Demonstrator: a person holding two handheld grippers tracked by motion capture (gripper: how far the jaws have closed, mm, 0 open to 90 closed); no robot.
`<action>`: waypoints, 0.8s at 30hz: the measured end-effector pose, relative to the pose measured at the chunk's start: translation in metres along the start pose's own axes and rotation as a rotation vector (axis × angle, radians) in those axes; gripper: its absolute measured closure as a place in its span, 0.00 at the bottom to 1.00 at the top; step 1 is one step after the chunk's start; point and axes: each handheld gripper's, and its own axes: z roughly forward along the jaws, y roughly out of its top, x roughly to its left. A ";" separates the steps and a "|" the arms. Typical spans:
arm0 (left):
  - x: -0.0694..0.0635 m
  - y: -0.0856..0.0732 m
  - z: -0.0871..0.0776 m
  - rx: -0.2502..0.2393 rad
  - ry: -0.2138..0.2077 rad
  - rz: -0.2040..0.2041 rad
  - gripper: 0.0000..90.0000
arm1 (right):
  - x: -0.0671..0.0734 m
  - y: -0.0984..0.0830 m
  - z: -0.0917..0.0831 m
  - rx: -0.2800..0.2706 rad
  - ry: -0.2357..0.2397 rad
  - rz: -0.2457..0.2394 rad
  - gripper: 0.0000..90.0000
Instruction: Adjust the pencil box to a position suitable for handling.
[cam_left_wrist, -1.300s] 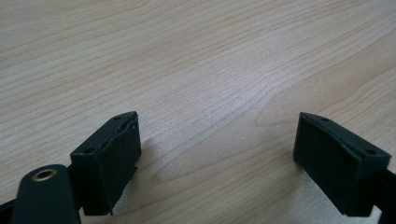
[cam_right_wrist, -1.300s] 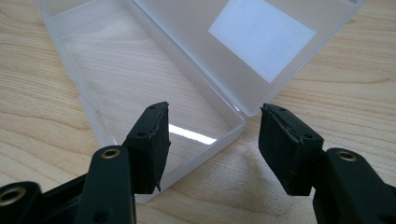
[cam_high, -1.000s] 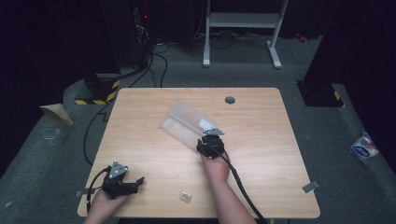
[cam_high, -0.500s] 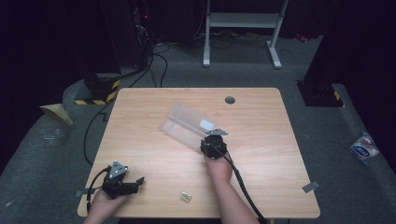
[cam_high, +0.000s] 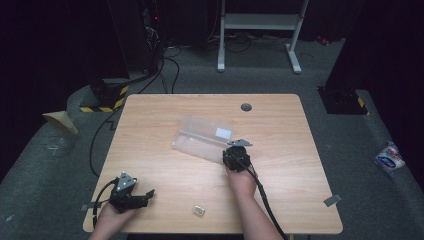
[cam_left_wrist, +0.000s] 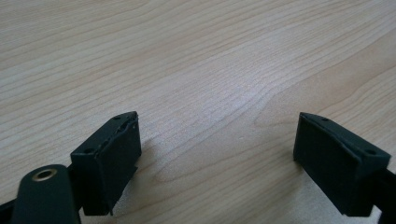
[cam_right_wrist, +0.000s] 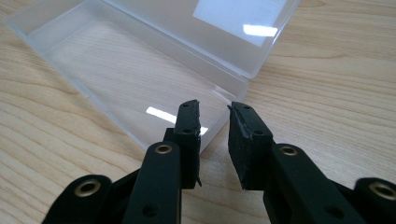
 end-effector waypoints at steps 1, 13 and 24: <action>0.000 0.000 0.000 0.000 0.000 0.000 0.17 | -0.001 -0.001 -0.001 -0.001 -0.005 -0.004 0.81; 0.000 0.000 0.000 0.000 0.000 -0.001 0.17 | -0.016 -0.011 -0.013 0.005 -0.015 -0.026 0.88; 0.001 0.000 0.000 -0.003 -0.005 -0.006 0.17 | -0.029 -0.029 -0.034 -0.006 -0.041 -0.046 0.89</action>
